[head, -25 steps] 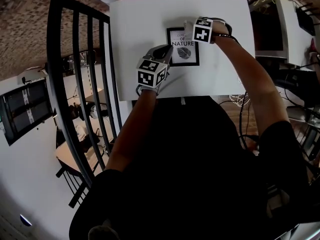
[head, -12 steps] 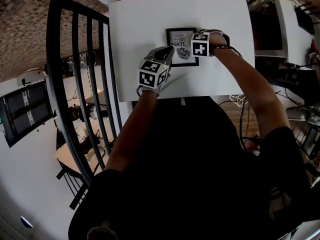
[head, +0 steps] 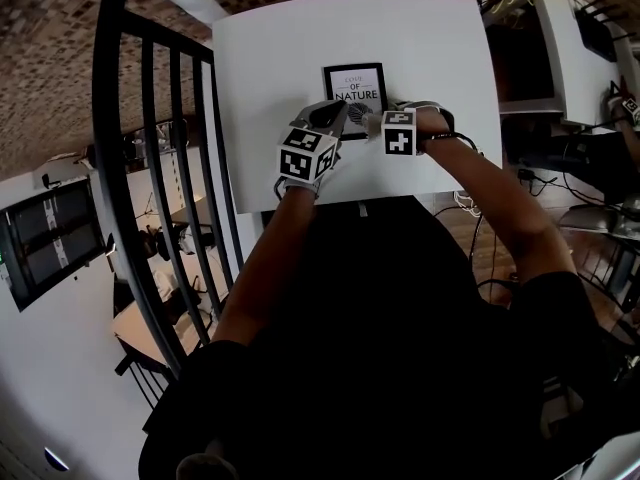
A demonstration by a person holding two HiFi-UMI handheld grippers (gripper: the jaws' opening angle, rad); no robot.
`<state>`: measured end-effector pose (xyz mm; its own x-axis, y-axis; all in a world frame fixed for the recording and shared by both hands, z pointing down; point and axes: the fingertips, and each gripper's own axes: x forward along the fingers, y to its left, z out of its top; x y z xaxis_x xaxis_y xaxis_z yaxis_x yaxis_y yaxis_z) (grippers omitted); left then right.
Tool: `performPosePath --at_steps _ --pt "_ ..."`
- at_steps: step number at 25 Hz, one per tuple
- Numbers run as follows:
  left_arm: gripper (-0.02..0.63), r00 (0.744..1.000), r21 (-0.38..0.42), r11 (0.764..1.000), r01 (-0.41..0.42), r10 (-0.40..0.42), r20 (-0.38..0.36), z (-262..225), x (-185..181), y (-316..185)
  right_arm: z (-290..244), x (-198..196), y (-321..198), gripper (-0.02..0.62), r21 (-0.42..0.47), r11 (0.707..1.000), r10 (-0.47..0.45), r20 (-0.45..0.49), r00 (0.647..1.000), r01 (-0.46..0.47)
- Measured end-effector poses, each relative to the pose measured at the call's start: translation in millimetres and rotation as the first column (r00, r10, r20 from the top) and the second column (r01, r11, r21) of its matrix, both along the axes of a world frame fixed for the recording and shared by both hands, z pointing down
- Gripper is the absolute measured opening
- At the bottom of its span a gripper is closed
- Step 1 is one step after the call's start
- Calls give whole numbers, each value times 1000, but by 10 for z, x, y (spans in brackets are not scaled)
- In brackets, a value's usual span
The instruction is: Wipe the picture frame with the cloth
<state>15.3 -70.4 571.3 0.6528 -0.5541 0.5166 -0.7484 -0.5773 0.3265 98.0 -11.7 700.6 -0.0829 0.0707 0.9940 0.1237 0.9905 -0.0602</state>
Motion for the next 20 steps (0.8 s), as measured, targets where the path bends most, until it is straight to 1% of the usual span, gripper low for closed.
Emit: performPosePath --at_steps 3,6,8,9,10,11,12,13,15,18,20 --pt "0 1000 12 1000 -2 2 -4 -58 22 -4 -22 46 214 107 -38 999 1 -1 1000 -1" --pt "0 1000 24 1000 -1 1 -11 -104 11 -9 -28 68 382 109 -96 995 33 10 999 -32" --pt "0 1000 35 999 2 -2 -22 -161 -10 2 -71 95 424 109 -127 988 89 31 996 -84" --pt "0 1000 42 999 5 -4 -28 -202 -35 9 -121 95 398 109 -130 983 134 53 990 -126" --pt "0 999 51 999 9 -7 -36 -250 -66 11 -200 72 335 109 -126 977 185 93 978 -173" --pt "0 999 61 998 14 -11 -44 -303 -99 9 -310 19 244 109 -120 969 235 152 960 -218" --pt "0 998 70 997 22 -18 -55 -356 -132 1 -439 -44 140 109 -115 957 286 222 932 -266" --pt "0 997 77 996 33 -28 -71 -411 -163 -14 -576 -98 36 109 -115 942 337 289 896 -317" --pt "0 992 93 994 64 -53 -116 -539 -224 -74 -880 -194 -173 109 -122 907 415 411 811 -403" --pt "0 982 141 985 95 -70 -174 -803 -291 -171 -1329 -297 -426 109 -150 866 471 564 679 -476" --pt "0 979 186 978 96 -59 -194 -1010 -305 -216 -1677 -346 -562 109 -178 843 487 654 579 -509"
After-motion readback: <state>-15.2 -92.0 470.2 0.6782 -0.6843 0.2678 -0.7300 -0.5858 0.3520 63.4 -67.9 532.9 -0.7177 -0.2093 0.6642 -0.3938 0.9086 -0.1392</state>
